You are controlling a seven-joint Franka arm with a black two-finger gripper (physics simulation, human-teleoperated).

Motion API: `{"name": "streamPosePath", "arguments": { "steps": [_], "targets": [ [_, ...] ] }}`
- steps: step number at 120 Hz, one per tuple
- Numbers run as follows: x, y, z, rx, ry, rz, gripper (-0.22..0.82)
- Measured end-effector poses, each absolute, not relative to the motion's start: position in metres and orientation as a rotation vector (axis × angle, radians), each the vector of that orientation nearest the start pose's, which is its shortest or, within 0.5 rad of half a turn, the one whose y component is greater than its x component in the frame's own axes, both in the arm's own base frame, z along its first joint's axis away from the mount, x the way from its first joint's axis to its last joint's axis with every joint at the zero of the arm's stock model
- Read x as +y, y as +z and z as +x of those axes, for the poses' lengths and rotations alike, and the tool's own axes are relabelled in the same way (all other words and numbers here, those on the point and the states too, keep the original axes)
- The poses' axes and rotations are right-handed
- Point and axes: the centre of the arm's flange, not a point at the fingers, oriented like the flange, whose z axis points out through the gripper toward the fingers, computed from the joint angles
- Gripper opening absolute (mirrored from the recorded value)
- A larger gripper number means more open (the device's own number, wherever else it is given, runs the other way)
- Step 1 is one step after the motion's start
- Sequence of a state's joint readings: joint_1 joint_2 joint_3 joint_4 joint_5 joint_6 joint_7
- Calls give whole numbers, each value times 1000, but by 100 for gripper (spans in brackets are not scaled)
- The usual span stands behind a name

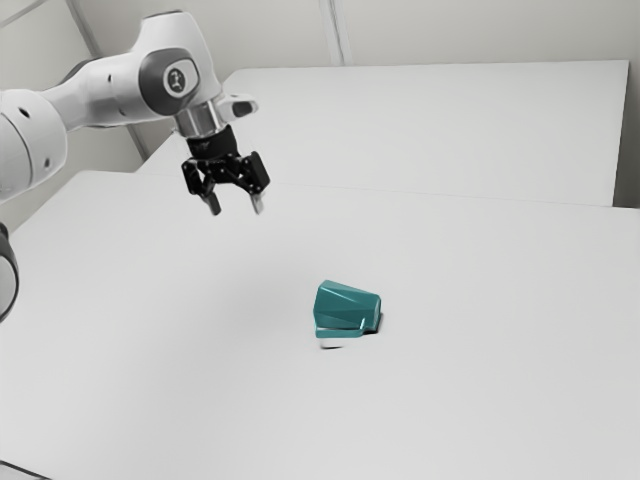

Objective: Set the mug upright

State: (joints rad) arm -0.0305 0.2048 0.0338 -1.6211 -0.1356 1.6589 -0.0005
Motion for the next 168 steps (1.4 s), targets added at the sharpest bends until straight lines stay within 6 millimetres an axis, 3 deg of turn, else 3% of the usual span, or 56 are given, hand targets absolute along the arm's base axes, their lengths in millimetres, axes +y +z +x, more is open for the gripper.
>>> {"name": "streamPosePath", "arguments": {
  "steps": [17, 53, 91, 112, 168],
  "targets": [
    [-20, 460, 599, -100, 302, -3338, 60],
    [-35, 420, 578, -280, 418, -3533, 60],
    [-26, 373, 561, -430, 519, -3716, 60],
    [-31, 350, 549, -393, 543, -3808, 60],
    [-35, 313, 550, -140, 270, -3947, 60]
  ]
}}
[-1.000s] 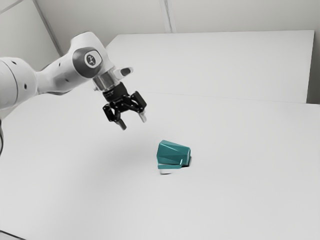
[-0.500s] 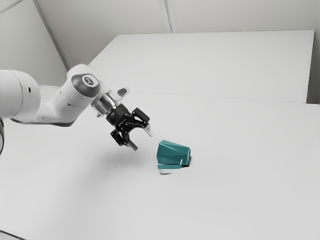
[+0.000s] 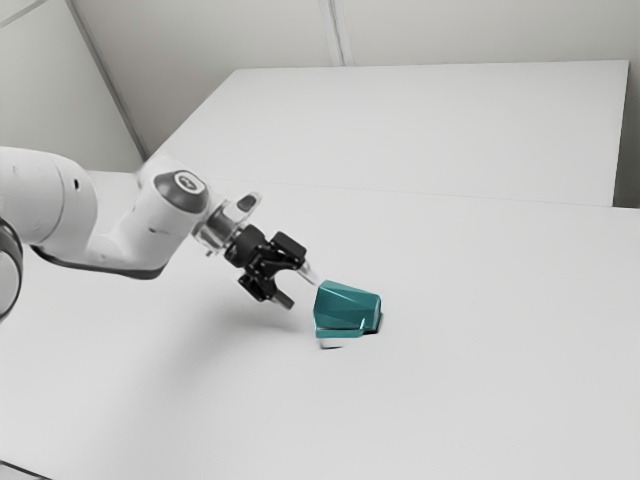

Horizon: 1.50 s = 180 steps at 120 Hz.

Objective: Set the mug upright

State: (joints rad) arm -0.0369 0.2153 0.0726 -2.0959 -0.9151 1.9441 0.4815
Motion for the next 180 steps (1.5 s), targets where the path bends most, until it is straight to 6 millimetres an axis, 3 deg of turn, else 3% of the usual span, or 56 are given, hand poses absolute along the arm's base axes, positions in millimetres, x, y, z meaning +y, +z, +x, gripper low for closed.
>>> {"name": "streamPosePath", "arguments": {
  "steps": [50, 134, 144, 180],
  "targets": [
    [-57, 298, 564, -11, -63, 2255, 60],
    [-76, 275, 556, -74, 12, 2153, 60],
    [-78, 276, 556, -83, 22, 2145, 51],
    [-79, 278, 557, -121, 55, 2136, 0]
  ]
}}
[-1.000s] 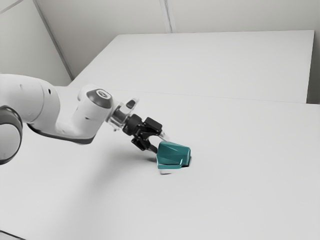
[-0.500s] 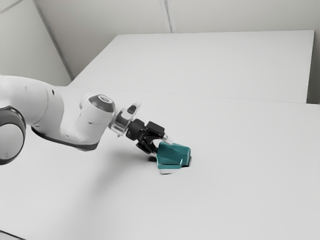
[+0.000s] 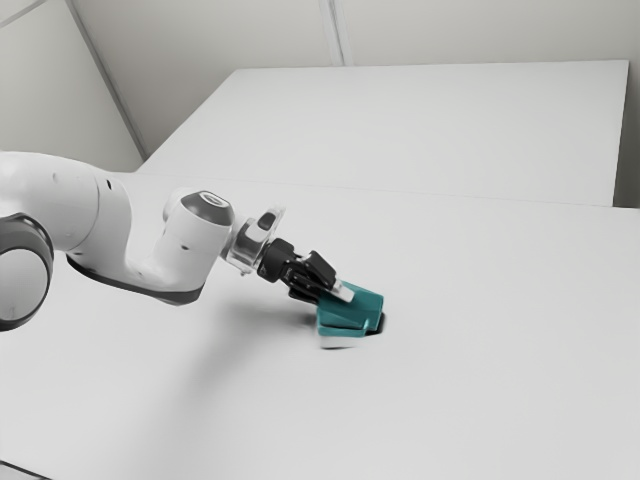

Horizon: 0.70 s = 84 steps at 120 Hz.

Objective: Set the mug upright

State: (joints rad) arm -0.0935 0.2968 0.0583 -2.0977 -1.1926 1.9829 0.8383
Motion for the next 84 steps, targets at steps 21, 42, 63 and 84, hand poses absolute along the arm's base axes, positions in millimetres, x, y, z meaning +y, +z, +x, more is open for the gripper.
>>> {"name": "streamPosePath", "arguments": {
  "steps": [21, 42, 63, 84],
  "targets": [
    [-79, 289, 562, -152, 89, 2133, -11],
    [-79, 294, 564, -172, 108, 2134, -15],
    [-79, 296, 564, -184, 118, 2136, -17],
    [-95, 335, 563, -261, 171, 2131, -17]
  ]
}}
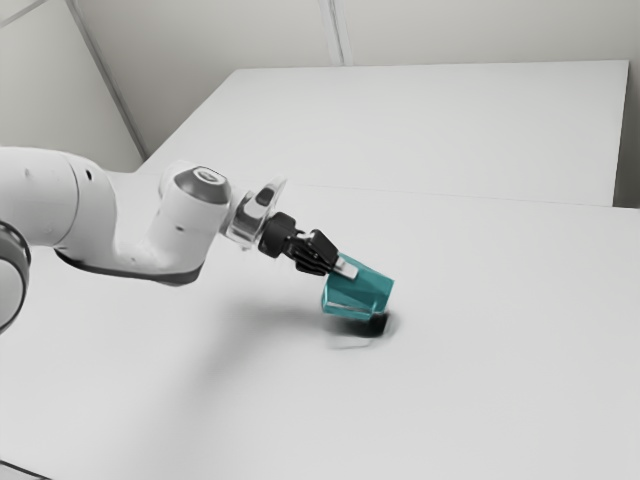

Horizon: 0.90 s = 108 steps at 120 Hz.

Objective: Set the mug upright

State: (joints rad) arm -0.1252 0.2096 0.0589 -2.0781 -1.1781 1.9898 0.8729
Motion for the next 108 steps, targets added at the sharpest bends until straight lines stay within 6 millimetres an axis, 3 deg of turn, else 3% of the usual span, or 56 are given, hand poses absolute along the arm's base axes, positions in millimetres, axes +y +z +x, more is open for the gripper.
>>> {"name": "streamPosePath", "arguments": {
  "steps": [21, 47, 86, 108],
  "targets": [
    [-105, 378, 563, -385, 211, 2189, -18],
    [-92, 418, 569, -572, 194, 2382, -18],
    [-82, 441, 571, -717, 66, 2721, -18],
    [-76, 436, 573, -705, 0, 2866, -18]
  ]
}}
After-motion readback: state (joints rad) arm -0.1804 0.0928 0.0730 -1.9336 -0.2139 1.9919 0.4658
